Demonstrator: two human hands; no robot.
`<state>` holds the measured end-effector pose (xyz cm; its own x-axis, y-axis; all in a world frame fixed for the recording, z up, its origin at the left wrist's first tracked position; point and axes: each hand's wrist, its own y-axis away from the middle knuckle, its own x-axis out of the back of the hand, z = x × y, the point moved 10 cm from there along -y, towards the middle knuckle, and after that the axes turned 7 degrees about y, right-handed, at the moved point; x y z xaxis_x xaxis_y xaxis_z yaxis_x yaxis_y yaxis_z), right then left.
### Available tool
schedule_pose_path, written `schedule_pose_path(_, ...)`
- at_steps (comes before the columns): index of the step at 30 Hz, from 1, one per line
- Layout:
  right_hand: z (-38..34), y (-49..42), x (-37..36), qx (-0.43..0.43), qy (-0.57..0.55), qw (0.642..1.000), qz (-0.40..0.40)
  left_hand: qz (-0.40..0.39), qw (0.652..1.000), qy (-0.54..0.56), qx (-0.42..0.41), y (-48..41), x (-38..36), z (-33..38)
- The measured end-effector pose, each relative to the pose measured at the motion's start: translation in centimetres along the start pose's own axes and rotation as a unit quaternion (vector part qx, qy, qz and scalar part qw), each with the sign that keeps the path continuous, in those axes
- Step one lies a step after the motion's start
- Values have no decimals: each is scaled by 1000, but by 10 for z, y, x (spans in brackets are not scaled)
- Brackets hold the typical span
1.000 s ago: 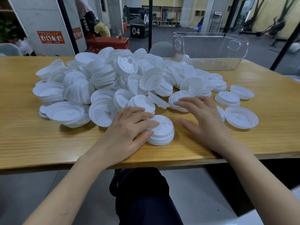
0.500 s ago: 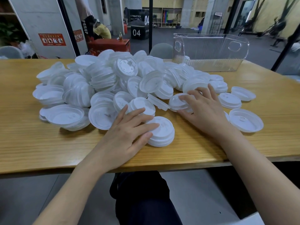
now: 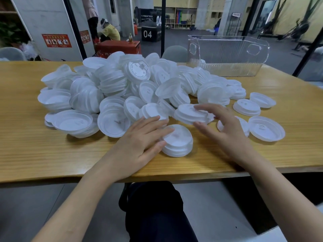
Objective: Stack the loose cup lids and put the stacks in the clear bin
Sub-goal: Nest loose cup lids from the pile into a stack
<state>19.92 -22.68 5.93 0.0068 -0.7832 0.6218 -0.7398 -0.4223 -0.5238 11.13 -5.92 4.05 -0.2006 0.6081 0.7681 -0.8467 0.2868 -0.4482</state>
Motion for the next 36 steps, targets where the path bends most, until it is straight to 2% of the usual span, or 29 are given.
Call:
schedule_pose_path(5,-11,11,-15,26,-42,996,-68,124,991,42,17,7,28,-7)
schedule_pose_path(7,-14,12,-19,33,-52,994,-92,146,987,65,34,9,33,-10)
schedule_pose_path(13,-15,13,-28,37,-52,990,-129,124,990,60,28,8,28,-9)
schedule_pose_path(20,-16,13,-34,62,8,989,-137,99,993,56,15,6,24,-4)
schedule_pose_path(31,-18,13,-32,83,52,989,-113,62,998,-14,-9,4,13,3)
schedule_pose_path(36,-10,16,1,77,114,990,-42,43,992,-114,-23,-4,5,14)
